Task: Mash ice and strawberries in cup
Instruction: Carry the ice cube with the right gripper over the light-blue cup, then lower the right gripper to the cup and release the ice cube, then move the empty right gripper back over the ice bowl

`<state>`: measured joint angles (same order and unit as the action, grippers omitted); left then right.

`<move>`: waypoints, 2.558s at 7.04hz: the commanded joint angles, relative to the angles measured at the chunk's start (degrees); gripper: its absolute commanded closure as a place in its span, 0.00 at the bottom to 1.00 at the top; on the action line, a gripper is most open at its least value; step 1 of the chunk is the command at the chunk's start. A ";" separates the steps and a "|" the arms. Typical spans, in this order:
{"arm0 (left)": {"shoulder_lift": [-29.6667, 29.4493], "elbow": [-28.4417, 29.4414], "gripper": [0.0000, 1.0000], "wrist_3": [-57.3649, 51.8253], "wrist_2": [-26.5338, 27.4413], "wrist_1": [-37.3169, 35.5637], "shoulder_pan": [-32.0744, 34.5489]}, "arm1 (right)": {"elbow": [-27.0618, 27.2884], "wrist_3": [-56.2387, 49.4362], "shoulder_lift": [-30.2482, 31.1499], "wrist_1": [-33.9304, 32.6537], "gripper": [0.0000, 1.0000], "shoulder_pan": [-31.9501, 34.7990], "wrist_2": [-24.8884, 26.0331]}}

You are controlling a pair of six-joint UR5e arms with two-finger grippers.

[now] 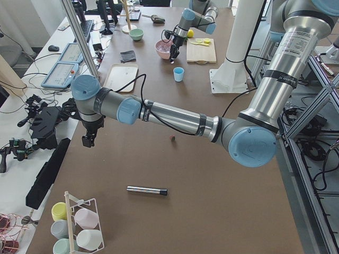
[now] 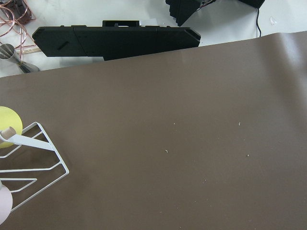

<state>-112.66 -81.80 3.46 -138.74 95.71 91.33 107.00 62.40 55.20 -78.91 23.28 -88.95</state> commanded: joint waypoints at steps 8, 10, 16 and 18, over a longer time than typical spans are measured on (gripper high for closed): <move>-0.02 0.23 0.02 -0.03 -0.04 0.09 0.16 | -1.36 -0.43 1.05 0.86 1.00 -4.20 0.79; -0.02 0.15 0.02 -0.03 -0.04 0.00 0.25 | -1.45 -0.96 1.40 1.21 1.00 -4.82 1.59; -0.02 0.41 0.02 -0.29 -0.99 0.00 0.94 | 1.18 -1.40 2.27 0.51 0.00 -1.41 1.06; 0.24 0.15 0.02 -0.29 -4.08 0.09 1.83 | 2.50 -1.40 3.68 0.68 0.00 1.40 0.71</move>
<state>-112.60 -81.34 3.19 -141.70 95.73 92.78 108.66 61.00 58.02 -78.25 23.02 -88.02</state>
